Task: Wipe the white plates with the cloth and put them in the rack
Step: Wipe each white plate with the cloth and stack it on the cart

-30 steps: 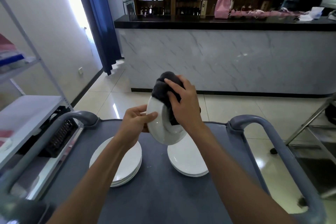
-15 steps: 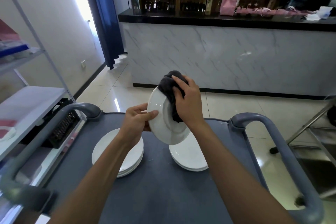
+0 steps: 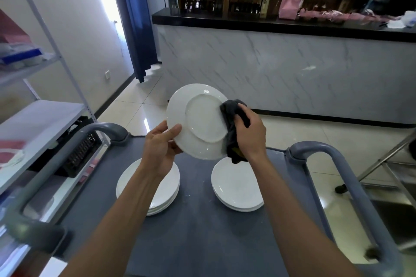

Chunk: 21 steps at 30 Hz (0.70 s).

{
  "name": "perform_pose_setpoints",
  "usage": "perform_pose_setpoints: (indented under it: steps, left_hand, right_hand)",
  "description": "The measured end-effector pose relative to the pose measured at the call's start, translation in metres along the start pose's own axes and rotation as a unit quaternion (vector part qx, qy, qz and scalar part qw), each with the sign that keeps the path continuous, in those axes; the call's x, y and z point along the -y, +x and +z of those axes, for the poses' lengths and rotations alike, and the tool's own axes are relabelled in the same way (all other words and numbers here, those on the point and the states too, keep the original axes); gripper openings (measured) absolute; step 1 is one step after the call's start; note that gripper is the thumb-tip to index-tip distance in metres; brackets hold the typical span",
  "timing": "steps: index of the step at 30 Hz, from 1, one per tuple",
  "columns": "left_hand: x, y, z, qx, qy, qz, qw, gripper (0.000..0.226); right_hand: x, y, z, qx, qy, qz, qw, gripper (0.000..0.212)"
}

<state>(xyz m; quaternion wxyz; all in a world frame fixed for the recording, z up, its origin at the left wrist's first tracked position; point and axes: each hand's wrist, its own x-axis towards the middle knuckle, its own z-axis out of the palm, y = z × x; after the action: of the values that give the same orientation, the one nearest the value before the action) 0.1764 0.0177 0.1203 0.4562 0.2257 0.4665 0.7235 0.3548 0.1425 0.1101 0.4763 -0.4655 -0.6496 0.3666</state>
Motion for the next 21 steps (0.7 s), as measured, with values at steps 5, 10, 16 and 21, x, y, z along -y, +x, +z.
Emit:
perform_pose_setpoints:
  steps: [5, 10, 16, 21]
  left_hand:
    - [-0.005, 0.007, 0.01, -0.024, -0.059, 0.017, 0.998, 0.027]
    - [-0.003, 0.008, 0.025, -0.047, -0.077, 0.026, 0.996, 0.028]
    - [0.002, 0.006, 0.032, -0.056, -0.07, 0.024, 0.996, 0.028]
    - [0.004, 0.007, 0.033, -0.063, -0.057, 0.022, 0.996, 0.026]
  right_hand:
    - [0.003, -0.019, 0.01, -0.032, 0.005, -0.021, 0.999, 0.037]
    - [0.008, -0.04, 0.025, -0.049, -0.075, -0.097, 0.991, 0.04]
    - [0.008, -0.057, 0.038, -0.05, -0.117, -0.147, 0.981, 0.042]
    - [0.004, -0.065, 0.039, -0.033, -0.137, -0.19, 0.972, 0.043]
